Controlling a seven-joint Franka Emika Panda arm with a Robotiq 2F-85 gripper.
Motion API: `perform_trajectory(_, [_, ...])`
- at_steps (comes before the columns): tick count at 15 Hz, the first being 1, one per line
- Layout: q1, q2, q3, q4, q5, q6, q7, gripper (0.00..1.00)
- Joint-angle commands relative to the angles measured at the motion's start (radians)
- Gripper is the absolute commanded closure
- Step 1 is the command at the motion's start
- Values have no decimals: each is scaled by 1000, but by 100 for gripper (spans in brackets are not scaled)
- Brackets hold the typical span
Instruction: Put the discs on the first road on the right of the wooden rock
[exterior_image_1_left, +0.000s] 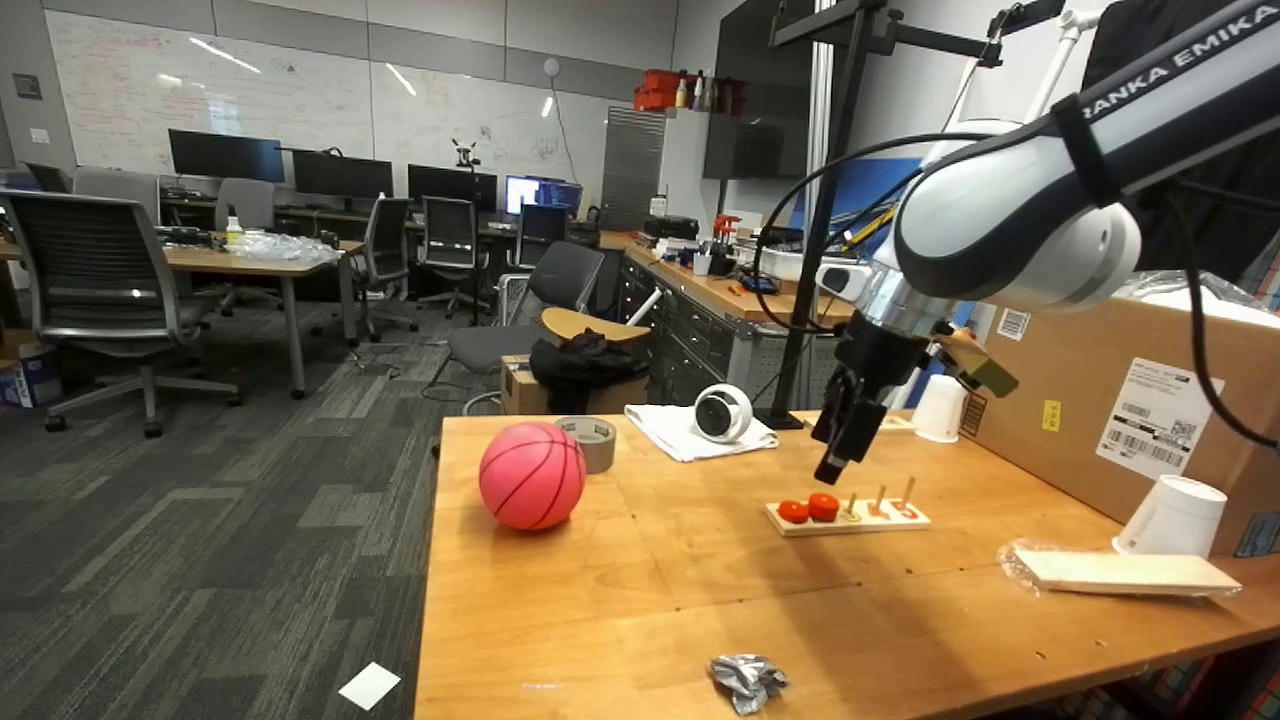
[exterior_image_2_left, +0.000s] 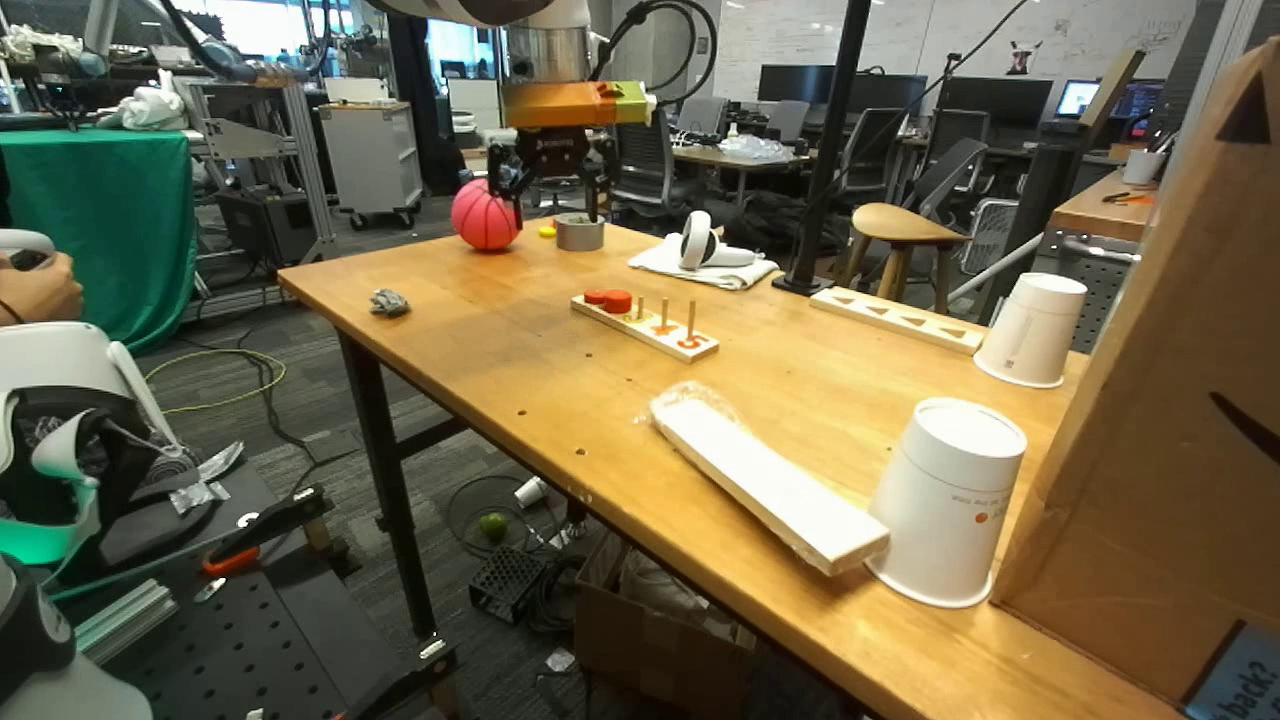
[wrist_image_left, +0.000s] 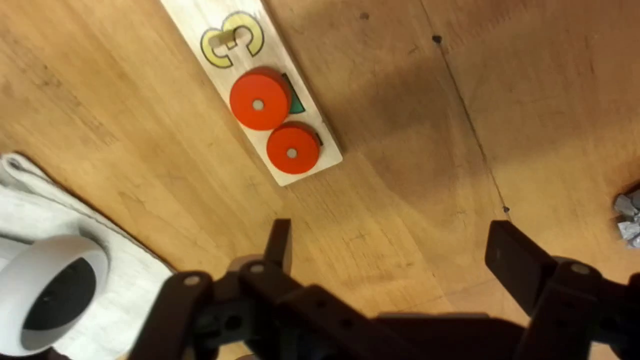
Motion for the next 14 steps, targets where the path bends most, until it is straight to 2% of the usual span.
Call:
perform_trajectory(1, [-36,99,46,119,-29,-64,-159,0])
perform_trajectory(9, [-112,270,74,309,-200,-202,-494,0])
perform_trajectory(14, [-121,299,82,304,-305,-154,-640,0])
